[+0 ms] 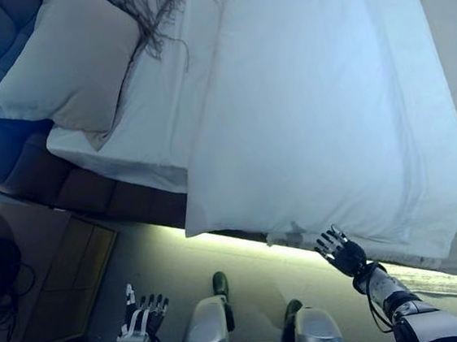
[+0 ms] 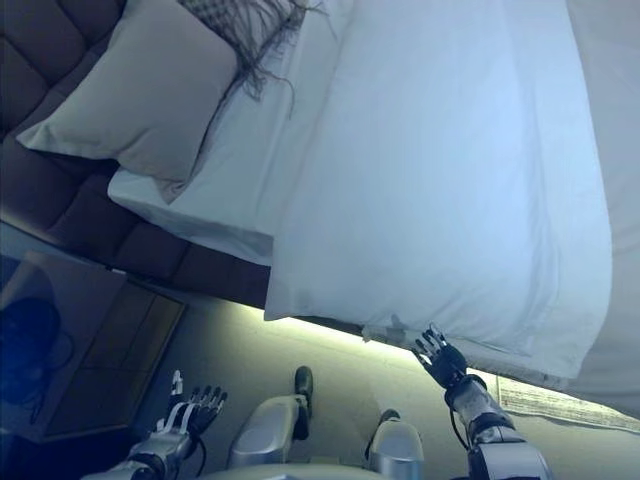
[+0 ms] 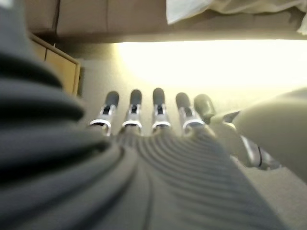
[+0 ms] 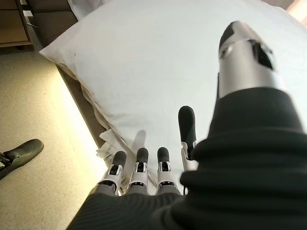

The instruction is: Make the bed neatly

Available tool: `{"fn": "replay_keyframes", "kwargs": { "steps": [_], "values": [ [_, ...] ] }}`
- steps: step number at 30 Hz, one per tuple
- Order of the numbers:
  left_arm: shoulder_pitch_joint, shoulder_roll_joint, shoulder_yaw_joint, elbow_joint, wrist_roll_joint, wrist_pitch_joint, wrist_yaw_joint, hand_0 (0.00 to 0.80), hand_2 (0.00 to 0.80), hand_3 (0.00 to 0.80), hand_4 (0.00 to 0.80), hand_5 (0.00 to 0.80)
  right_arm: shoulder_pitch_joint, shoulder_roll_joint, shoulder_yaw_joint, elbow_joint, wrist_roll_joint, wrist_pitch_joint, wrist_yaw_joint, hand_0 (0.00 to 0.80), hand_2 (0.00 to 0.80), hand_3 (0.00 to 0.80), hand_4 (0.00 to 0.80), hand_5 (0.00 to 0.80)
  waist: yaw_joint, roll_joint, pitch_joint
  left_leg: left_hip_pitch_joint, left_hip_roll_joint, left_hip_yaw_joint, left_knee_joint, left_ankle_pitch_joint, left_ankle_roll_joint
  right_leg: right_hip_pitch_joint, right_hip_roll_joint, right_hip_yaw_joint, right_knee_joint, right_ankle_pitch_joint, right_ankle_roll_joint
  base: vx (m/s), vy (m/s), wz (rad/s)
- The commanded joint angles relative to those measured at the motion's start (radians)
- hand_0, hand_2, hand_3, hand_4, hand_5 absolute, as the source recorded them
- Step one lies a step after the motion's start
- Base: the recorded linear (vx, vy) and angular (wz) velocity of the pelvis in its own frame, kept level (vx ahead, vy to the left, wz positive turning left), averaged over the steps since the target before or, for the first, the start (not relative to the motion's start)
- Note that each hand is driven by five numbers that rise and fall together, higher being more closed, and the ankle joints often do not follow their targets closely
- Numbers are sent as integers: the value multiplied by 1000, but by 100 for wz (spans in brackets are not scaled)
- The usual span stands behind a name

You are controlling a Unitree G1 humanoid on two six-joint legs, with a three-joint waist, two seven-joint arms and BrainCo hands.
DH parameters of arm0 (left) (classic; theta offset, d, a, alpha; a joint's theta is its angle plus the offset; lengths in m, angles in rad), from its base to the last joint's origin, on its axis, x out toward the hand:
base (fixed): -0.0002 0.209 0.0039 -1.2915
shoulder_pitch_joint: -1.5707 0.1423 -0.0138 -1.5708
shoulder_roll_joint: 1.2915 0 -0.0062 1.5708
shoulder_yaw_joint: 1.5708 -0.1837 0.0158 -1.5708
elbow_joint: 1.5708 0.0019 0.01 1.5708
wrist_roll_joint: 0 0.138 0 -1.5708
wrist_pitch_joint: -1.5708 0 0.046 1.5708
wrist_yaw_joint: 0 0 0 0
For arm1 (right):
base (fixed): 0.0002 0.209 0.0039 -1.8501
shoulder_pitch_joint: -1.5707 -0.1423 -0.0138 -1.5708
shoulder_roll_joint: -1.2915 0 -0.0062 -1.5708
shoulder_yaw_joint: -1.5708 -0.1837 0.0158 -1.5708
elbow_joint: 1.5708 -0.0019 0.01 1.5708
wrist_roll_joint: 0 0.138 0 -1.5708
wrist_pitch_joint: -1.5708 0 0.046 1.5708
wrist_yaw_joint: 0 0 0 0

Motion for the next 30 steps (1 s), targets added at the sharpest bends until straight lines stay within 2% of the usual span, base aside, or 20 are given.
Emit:
{"fn": "replay_keyframes", "kwargs": {
  "steps": [1,7,9,13,16,19,24,26,30],
  "values": [
    [20,52,-18,-7,82,-50,-21,0,0,0,0,0,26,-5,-25,-31,-38,7,36,0,0,0,0,0,18,-16,-77,90,-15,26,83,-147,11,-73,-28,72,-34,133,29,90,-38,-4],
    [49,83,-49,2,214,-96,-9,0,0,0,0,0,94,-24,1,-20,-153,-1,69,0,0,0,0,0,4,-24,-166,148,-12,29,-38,-103,-1,-36,2,68,-130,171,29,75,-57,-9],
    [55,89,-87,13,352,-127,-7,0,0,0,0,0,116,-21,10,-3,-167,-26,71,0,0,0,0,0,-2,-25,-197,163,-14,19,-88,-80,-6,-23,18,76,-170,189,27,58,-63,-6],
    [46,78,-150,24,472,-161,6,0,0,0,0,0,149,12,6,26,-77,-37,47,0,0,0,0,0,-10,-22,-241,189,-23,10,-177,-34,-14,-4,38,79,-233,232,35,67,-44,-6],
    [41,43,-212,43,592,-180,35,0,0,0,0,0,181,53,-11,66,-59,-54,32,0,0,0,0,0,-24,-18,-268,185,-29,10,-200,-26,-16,1,47,77,-280,254,41,48,-43,-9],
    [42,-3,-252,75,706,-191,88,0,0,0,0,0,195,80,-20,122,-103,-76,18,0,0,0,0,0,-36,-21,-287,185,-31,16,-200,-34,-15,5,55,82,-313,267,39,58,-41,-17],
    [44,-71,-275,119,719,-168,156,0,0,0,0,0,201,109,-15,194,-214,-84,-69,0,0,0,0,0,-50,-30,-308,197,-22,39,-200,-44,-12,11,67,98,-315,259,30,82,-32,-12],
    [47,-100,-300,123,771,-158,179,0,0,0,0,0,205,125,0,214,-269,-89,-91,0,0,0,0,0,-49,-34,-311,202,-19,41,-200,-47,-11,16,71,99,-312,254,25,71,-49,-12],
    [51,-147,-368,128,807,-157,178,0,0,0,0,0,203,159,49,208,-303,-108,-65,0,0,0,0,0,-51,-41,-312,210,-16,40,-200,-53,-8,22,77,106,-311,250,20,69,-63,-5]
  ]
}}
